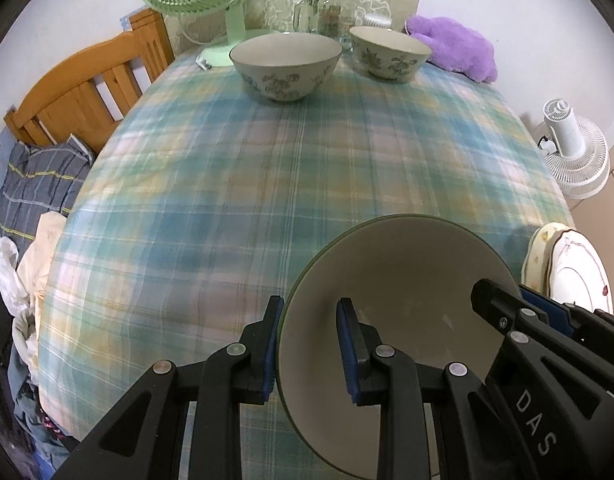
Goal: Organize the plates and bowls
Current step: 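Lift the grey bowl with both grippers and carry it toward the plate stack, then lower the grey bowl onto the table beside the plate stack and open both grippers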
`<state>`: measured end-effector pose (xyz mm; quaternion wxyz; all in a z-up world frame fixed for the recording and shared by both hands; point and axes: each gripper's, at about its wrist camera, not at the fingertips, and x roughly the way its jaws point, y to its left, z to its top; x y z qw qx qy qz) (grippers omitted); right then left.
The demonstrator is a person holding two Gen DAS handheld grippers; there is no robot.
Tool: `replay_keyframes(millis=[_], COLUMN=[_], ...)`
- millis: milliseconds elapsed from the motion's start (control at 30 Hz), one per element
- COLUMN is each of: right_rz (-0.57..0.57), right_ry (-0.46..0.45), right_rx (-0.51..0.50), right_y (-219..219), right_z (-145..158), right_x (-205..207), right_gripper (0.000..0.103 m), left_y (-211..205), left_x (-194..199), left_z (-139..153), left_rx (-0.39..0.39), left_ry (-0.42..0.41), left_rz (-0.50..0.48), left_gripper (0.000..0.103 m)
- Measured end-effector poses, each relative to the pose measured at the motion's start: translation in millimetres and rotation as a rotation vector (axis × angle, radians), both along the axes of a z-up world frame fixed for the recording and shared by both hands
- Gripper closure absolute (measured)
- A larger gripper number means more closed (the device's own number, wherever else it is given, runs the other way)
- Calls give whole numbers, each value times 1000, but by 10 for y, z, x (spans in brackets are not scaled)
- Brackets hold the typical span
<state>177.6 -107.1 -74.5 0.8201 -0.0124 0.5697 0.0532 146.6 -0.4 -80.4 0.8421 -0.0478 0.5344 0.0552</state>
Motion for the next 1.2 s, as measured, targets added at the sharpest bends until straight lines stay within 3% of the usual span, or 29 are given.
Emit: replay_keyframes(millis=[200,367,467,500,567,667,700,933,1200], right_rz=[-22,-33,-31,-31,-38,-57,-63,-99,-68], right_ry=[-14,3,-15,-22,-35,-70,-82,-128,-184], right_rx=[-10,-27,-46,-56,-57,-48,-47,-31,25], right_y=[15,41,75,88,97,104,110,232,436], right_z=[-20,-18,53,95,174,312,348,612,807], right_x=[16,8,6,10,10,-7,-12,16,235], right_gripper=[80,79,78,75,67,38,34,29,26], left_y=[10,32,47,52,83,147,162,338,457], left_x=[25,16,26,25,32,53,58,205,410], left_z=[8,67,163,201,276,404,433,649,878], left_rx=[-6,-29,-36,-35,-21,-42,-41,-72,-11], left_ry=[-5,23,7,-2,-19,-47,-53,-47,-111], left_rz=[-33,-77,-109,-119,-126,-146,-152,-192,-159], left_gripper=[78,70,60,47,43,32,31,25,25])
